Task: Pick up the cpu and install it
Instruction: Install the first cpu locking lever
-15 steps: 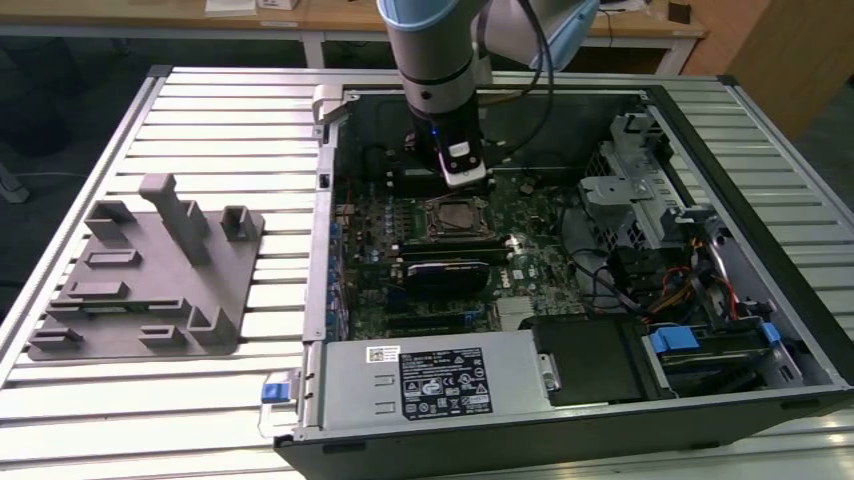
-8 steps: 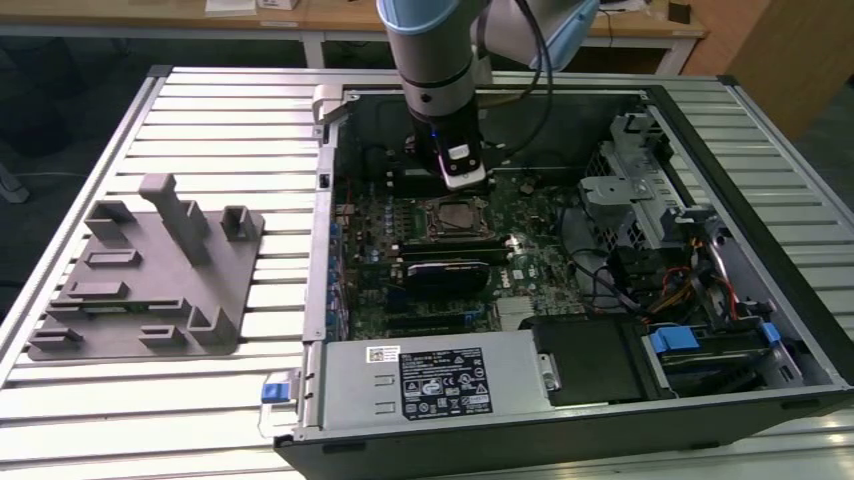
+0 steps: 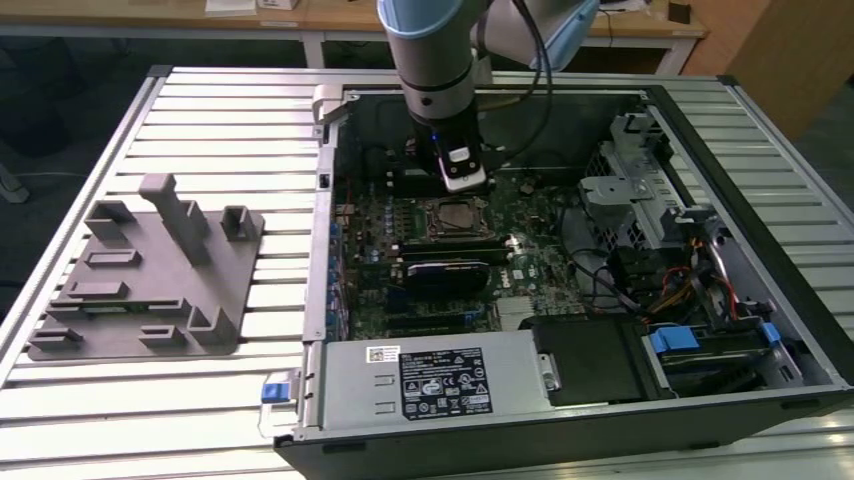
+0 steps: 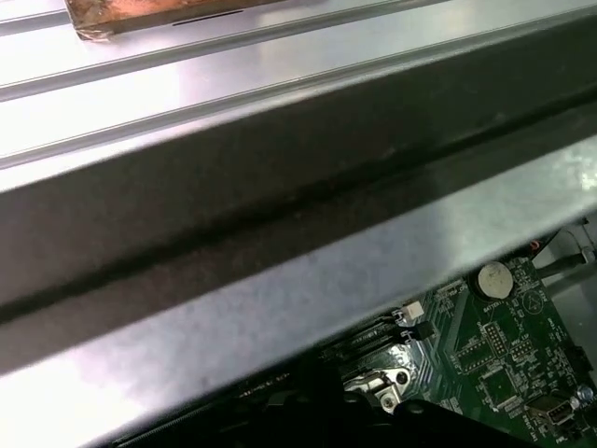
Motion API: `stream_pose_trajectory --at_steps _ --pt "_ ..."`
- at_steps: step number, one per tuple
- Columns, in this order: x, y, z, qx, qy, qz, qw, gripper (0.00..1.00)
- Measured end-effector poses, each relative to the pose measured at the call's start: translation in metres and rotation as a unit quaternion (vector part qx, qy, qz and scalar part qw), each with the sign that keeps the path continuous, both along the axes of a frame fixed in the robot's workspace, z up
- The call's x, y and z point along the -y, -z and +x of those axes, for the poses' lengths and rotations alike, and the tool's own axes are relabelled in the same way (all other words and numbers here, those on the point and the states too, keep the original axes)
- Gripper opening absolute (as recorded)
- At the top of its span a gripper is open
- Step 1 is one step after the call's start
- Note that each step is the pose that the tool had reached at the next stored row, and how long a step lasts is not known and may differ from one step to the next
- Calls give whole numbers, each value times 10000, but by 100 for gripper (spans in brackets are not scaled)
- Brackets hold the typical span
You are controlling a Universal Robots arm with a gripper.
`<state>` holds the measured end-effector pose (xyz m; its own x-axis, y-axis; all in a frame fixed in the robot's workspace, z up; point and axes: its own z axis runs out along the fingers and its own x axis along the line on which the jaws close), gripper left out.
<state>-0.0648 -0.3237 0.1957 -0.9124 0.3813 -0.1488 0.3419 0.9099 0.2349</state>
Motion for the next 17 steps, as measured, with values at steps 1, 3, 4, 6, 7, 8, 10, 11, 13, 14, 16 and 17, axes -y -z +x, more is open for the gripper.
stream_pose_trajectory --at_steps 1,3,4,6,7,8,10,11,13,14,16,17 --pt "0 2 4 0 0 -2 10000 11" --pt "0 6 16 0 0 -4 10000 11" --pt "1 9 22 0 0 -4 10000 11" --pt "2 12 35 0 0 -6 10000 11" --pt "3 13 42 0 0 -6 10000 11" --pt "5 15 48 1 0 -7 10000 11" --pt "7 20 56 0 0 -7 10000 11" --pt "8 23 58 0 0 -8 10000 11" --pt "11 29 58 0 1 -13 10000 11" --pt "14 32 58 -1 0 -16 10000 11" --pt "18 38 59 0 0 -20 10000 11" --pt "20 40 60 1 0 -21 10000 11"
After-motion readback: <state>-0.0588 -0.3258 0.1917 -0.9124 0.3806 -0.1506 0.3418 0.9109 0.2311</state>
